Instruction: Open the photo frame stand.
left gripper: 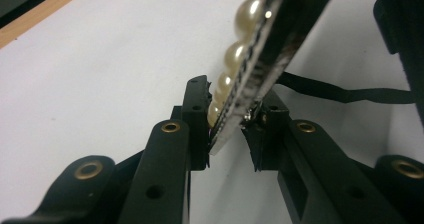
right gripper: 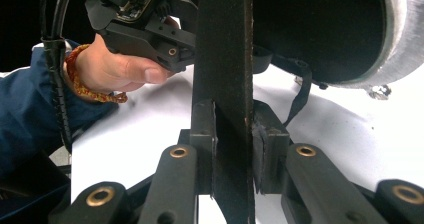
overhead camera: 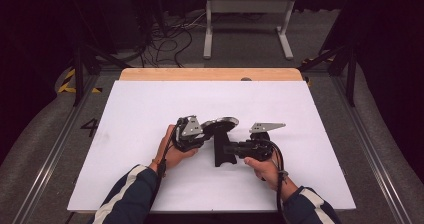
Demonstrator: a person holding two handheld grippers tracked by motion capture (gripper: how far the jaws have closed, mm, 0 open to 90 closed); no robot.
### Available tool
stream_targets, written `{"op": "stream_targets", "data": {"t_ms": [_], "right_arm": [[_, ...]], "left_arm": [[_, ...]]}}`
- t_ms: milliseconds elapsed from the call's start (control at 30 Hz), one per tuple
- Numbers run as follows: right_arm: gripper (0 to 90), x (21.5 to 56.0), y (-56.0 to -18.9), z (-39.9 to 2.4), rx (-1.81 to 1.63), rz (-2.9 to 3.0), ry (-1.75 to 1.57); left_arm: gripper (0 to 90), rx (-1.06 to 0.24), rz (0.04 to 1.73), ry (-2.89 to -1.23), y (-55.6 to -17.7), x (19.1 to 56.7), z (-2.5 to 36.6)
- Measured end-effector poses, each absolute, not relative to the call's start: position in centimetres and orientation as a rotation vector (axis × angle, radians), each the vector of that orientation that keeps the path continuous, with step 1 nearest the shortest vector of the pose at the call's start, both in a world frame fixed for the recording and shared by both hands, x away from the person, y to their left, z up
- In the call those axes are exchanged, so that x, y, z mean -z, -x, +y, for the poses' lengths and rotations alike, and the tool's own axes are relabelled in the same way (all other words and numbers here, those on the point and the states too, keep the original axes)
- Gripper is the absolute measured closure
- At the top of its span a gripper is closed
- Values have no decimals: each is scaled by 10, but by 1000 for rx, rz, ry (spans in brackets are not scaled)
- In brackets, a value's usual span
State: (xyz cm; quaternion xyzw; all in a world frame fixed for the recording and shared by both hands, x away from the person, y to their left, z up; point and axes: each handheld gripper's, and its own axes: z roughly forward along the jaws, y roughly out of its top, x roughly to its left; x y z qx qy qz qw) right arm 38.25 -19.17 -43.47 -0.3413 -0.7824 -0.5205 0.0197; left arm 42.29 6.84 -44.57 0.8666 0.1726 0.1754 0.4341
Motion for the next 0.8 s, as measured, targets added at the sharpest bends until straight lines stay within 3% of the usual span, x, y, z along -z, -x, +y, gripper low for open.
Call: {"op": "stream_targets", "data": {"t_ms": [500,800], "right_arm": [[734,441,-384,-199,1612,-2447,1102],[743,443,-382,-197,1563,-2512,1091]], "left_arm": [[732,-494,406,-2157,-423,446,63],[653,-464,439,-2135,-424,446,68]]}}
